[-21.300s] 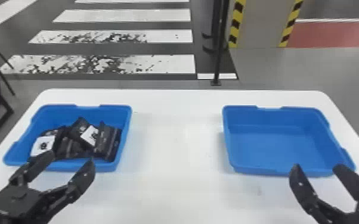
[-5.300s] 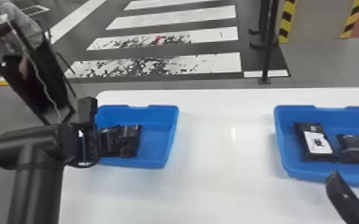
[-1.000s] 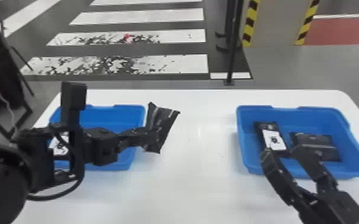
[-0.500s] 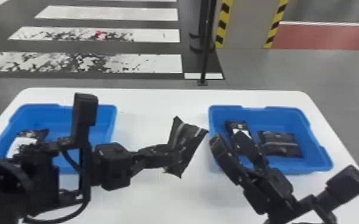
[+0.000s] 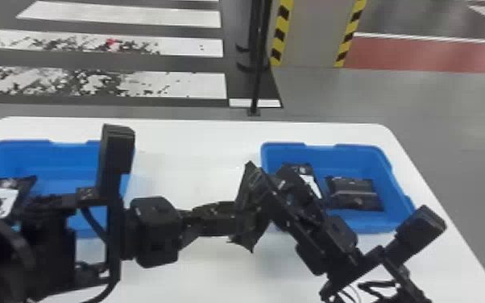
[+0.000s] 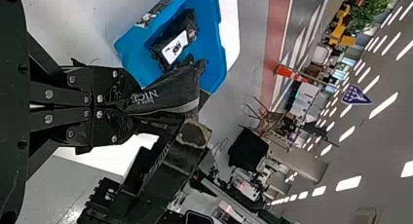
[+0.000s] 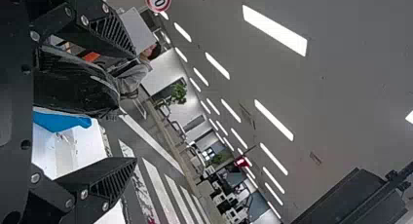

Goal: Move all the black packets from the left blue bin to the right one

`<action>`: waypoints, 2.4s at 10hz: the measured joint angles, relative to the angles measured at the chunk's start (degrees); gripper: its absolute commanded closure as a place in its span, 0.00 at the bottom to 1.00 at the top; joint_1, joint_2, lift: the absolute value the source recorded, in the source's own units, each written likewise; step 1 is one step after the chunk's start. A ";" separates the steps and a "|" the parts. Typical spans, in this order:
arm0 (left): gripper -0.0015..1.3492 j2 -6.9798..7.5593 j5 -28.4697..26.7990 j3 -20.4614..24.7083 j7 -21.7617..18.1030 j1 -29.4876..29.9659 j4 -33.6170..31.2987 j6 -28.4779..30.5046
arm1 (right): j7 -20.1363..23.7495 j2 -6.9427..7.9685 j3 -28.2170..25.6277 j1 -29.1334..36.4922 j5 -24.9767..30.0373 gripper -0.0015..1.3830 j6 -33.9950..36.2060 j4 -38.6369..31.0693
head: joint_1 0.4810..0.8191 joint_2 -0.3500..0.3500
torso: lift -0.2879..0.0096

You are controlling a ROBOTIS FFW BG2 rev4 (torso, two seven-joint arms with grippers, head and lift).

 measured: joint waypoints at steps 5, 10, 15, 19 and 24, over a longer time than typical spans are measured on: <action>0.54 -0.20 0.78 -0.15 0.55 -0.23 0.06 -0.19 | 0.03 -0.01 0.83 -0.35 -1.73 0.93 -4.01 1.79 | 0.63 0.33 | 0.35; 0.11 -1.03 3.02 3.04 1.23 3.92 0.03 -1.50 | -0.05 -0.43 -4.44 -3.27 -1.24 0.93 -4.50 2.66 | 0.63 0.27 | 0.35; 0.11 -0.86 4.85 4.60 1.23 5.55 -0.50 -2.36 | -0.56 -4.35 -13.45 -17.45 2.33 0.93 -4.40 19.29 | 0.63 0.11 | 0.35; 0.11 -0.95 4.81 6.23 1.23 5.98 -0.50 -2.31 | -1.89 -5.88 -16.30 -24.62 6.95 0.22 -3.43 30.18 | 0.63 0.07 | 0.35; 0.11 -1.72 -0.60 15.79 1.38 5.73 -0.50 -2.51 | -6.25 -1.73 -19.01 -10.42 12.93 0.09 -5.41 16.37 | 0.63 0.18 | 0.35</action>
